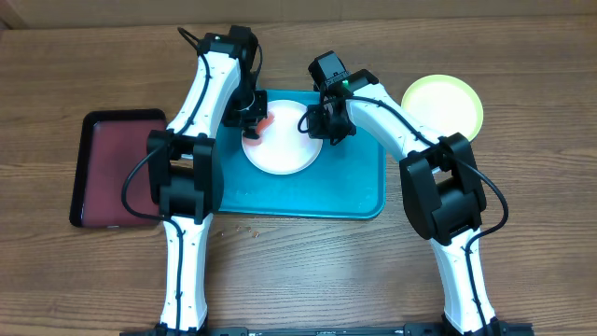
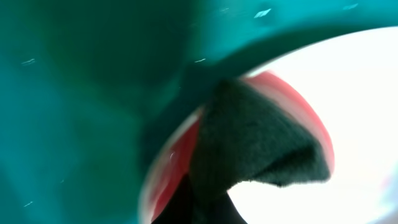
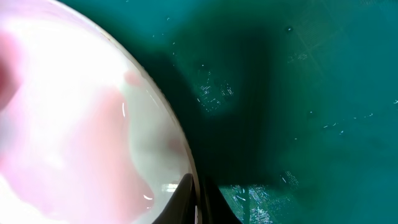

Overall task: Clean dirty plates on tray and stack at the side
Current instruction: 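Scrub the red stains on the white plate while right gripper holds rim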

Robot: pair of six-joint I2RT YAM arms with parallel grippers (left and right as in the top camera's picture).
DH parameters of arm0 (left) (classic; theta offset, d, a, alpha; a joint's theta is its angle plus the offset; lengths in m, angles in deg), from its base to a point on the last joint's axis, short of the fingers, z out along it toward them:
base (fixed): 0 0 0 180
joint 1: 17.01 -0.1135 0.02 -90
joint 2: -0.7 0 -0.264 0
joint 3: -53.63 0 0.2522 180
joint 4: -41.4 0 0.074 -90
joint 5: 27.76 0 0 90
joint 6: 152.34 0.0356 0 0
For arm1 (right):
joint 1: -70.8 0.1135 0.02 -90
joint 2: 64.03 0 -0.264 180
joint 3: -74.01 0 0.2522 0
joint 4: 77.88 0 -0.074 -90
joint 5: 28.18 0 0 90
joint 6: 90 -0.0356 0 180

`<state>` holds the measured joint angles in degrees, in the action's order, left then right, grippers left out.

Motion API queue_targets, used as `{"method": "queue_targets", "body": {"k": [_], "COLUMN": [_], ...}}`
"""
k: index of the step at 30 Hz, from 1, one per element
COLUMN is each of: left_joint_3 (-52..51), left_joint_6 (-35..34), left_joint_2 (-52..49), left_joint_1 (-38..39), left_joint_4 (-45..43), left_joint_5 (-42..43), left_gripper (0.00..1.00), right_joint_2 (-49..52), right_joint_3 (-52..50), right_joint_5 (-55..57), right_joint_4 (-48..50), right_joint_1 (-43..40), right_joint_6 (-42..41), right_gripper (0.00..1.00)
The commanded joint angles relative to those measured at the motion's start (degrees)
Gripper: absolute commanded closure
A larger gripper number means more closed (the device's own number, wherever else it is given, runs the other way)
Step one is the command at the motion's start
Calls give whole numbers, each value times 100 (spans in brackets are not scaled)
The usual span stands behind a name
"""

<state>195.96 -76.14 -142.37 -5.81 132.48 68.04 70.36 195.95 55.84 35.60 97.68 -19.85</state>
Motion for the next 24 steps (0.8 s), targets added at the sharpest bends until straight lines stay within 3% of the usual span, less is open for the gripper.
{"method": "queue_targets", "body": {"k": [1, 12, 17, 24], "left_joint_3": [-28, -564, -564, -483], "left_joint_6": [-168, -315, -468, -697], "left_joint_2": [-92, -94, -94, -87], "left_joint_1": [238, 938, 940, 723], "left_joint_4": [-184, -264, 63, 863], "left_joint_5": [490, 415, -402, -2273], "left_gripper": [96, 96, 96, 96], "right_joint_2": [37, 37, 37, 37], "right_joint_3": [-133, -133, -133, -133], "right_joint_5": [210, 208, 208, 208], "right_joint_4": [-7, -28, -50, -26], "right_joint_1": [4, 4, 4, 4], "right_joint_6": [-33, -33, -33, -33], "right_gripper": [96, 96, 96, 96]}}
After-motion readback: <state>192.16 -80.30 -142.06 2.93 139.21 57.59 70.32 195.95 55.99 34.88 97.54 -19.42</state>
